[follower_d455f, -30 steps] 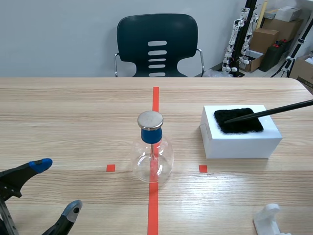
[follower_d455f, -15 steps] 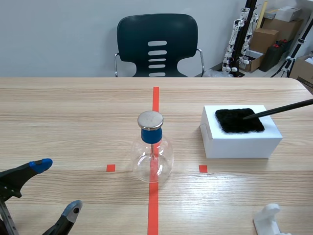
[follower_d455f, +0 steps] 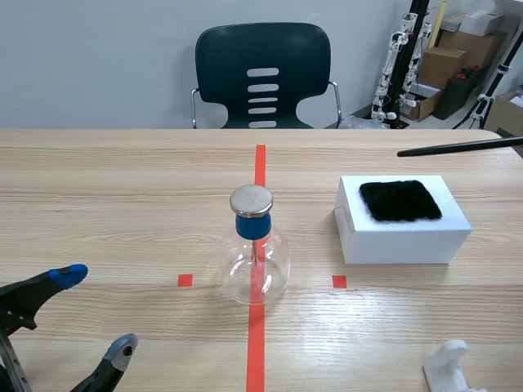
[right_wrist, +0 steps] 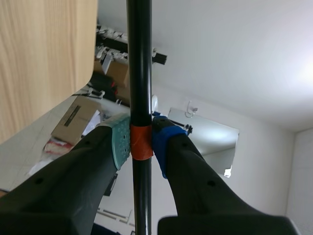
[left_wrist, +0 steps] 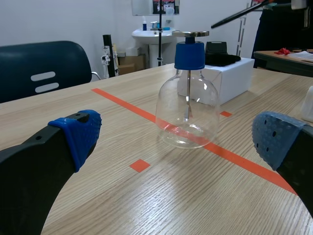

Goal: Do the electroscope experiment. rub the rod on the fur

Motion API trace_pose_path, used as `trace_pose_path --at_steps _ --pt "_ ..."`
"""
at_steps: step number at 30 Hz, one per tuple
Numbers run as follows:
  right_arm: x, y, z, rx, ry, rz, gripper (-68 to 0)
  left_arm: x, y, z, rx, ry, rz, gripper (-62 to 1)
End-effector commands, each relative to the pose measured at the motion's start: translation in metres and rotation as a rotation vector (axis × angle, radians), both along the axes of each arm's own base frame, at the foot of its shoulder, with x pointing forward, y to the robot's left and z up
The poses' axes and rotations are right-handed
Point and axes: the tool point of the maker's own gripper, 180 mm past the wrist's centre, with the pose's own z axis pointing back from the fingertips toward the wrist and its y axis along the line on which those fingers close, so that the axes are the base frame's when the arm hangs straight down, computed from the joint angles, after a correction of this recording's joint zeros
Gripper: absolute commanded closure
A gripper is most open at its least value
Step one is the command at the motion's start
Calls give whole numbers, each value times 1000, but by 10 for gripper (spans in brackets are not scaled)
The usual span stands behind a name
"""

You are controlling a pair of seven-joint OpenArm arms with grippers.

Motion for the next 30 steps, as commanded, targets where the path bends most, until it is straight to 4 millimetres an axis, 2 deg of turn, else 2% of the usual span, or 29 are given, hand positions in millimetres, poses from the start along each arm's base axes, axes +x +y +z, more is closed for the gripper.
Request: trace_pose_path --at_steps 1,11,16,20,25,30 --pt "3 -3 31 3 -80 4 -13 0 0 4 -20 -17 6 -623" --pt "-35 14 70 146 -154 68 -13 0 0 4 -20 -17 6 -623" --pt "-59 21 82 169 -190 86 -13 0 0 4 -20 -17 6 -623" --pt "-80 28 89 186 -215 108 -13 0 0 4 -20 -17 6 -623" --pt "-105 35 85 202 -201 120 -13 0 0 4 -20 -17 6 -623" --pt "-113 34 83 231 -203 108 -13 0 0 4 -20 -17 6 -623"
